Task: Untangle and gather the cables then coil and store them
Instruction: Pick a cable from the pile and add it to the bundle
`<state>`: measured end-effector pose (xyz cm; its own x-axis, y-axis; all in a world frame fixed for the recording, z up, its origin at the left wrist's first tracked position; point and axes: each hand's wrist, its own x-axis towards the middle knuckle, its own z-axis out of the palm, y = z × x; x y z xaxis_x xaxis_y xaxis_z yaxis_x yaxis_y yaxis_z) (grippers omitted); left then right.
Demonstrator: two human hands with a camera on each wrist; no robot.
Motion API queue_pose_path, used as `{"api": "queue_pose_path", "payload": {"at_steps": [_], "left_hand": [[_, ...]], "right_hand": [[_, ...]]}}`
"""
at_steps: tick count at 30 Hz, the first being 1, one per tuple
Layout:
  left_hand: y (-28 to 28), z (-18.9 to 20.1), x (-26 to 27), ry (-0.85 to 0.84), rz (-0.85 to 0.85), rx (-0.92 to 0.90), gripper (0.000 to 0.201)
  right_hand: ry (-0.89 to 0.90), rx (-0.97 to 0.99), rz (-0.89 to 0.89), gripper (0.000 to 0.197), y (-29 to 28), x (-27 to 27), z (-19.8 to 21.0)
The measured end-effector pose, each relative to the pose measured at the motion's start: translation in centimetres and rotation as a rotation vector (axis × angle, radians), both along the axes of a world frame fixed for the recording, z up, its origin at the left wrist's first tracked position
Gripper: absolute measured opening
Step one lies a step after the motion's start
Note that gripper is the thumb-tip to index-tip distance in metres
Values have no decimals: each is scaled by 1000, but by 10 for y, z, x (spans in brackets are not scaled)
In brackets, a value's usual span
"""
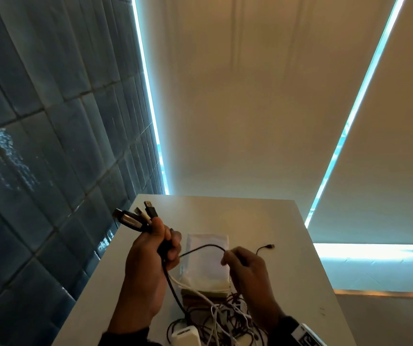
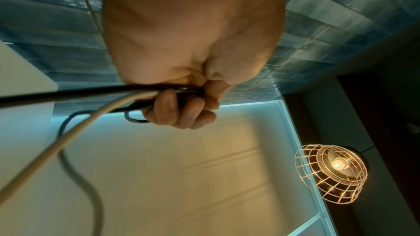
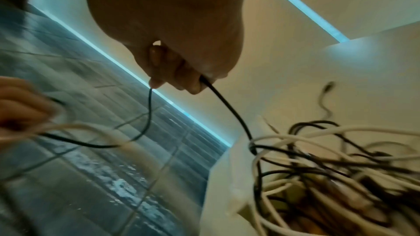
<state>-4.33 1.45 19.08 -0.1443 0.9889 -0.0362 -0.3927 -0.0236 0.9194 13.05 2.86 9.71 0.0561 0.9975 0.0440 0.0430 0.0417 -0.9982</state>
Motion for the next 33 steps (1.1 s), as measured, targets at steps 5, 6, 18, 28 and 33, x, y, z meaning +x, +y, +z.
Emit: {"api": "queue_pose_path", "payload": {"at_steps": [5,6,18,28,33], "left_hand": [[1,-6,11,13,-21,-99,33],[1,-6,12,6,-27,-108,33],[1,5,16,-308,-143,-2,37],[-2,4,1,-165,-141,111,37],[-7,9,-3,-122,-143,133,38]], "right_hand": [[144,192,135,26,-12,-17,46],[147,215,166,24,-14,-18,49],[161,86,454,22,-17,-10,29],[66,-84,433,30,-4,-8,-44],[67,-119,355,24,3,-12,-75]]}}
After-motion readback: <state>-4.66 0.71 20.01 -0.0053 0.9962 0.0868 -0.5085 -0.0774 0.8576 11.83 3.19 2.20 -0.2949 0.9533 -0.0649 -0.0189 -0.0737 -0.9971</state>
